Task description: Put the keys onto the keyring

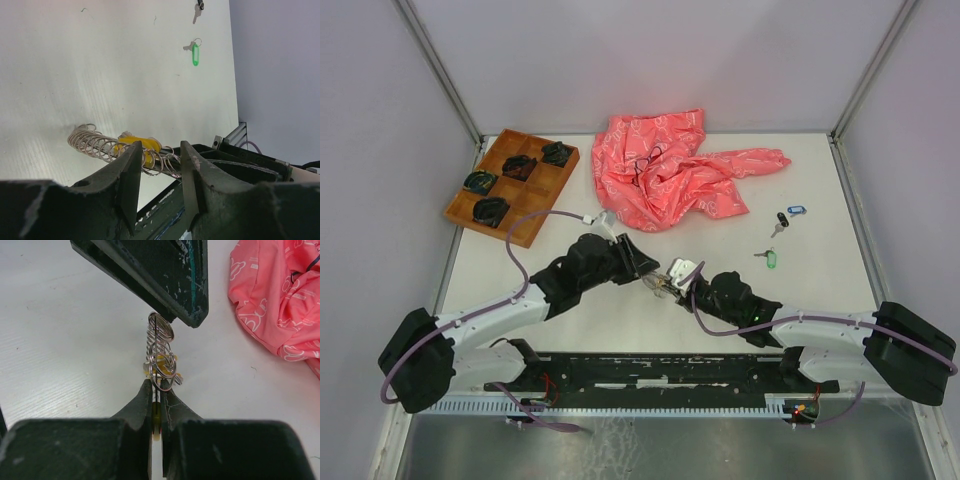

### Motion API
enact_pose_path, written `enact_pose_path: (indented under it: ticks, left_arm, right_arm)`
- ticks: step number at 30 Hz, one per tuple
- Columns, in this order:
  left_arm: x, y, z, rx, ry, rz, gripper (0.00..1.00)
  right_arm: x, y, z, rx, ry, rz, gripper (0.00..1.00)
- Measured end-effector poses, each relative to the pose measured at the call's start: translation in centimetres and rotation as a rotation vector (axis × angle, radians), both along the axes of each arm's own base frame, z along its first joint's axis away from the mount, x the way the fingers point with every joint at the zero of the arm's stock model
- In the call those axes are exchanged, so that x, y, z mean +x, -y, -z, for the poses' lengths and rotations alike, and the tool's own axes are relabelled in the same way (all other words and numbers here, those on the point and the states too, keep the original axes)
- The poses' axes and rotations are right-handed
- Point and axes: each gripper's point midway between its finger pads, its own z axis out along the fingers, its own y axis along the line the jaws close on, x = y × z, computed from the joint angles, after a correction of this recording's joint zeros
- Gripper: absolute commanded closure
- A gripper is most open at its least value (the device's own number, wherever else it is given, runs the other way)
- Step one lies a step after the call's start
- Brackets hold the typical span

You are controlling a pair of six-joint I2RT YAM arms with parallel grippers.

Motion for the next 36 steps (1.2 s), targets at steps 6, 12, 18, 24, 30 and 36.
enact_pose_path:
  ticks: [6, 12, 18, 24, 30, 36]
  left_arm:
    - [-0.6, 0.5, 1.4, 0.017, -0.046, 0.042, 0.56]
    - [-1.0, 0.7, 1.5, 0.011, -0.059, 0.068, 0.66]
    - [-1.8, 1.3, 0.9, -0.013, -0.071, 0.123, 0.70]
    - [-2.3, 1.5, 0.7, -0.018, -0.081, 0.148, 0.62]
    - [-1.9, -0.4, 0.2, 0.022, -0.065, 0.063, 0.57]
    - [-1.7, -1.1, 0.4, 0.044, -0.066, 0.033, 0.56]
  right_arm:
    - [-0.3, 0.3, 0.9, -0.037, -0.015, -0.008, 0.99]
    - [-0.3, 0.5, 1.2, -0.062, -0.005, -0.016, 0.99]
    - [-0.3, 0.5, 1.2, -0.074, 0.011, -0.022, 0.99]
    - [-0.3, 0.6, 1.2, -0.083, 0.016, -0.023, 0.99]
    - [-0.2, 0.6, 0.9, -0.085, 0.030, -0.024, 0.99]
    - [-0.2, 0.6, 0.8, -0.087, 0.039, -0.026, 0.99]
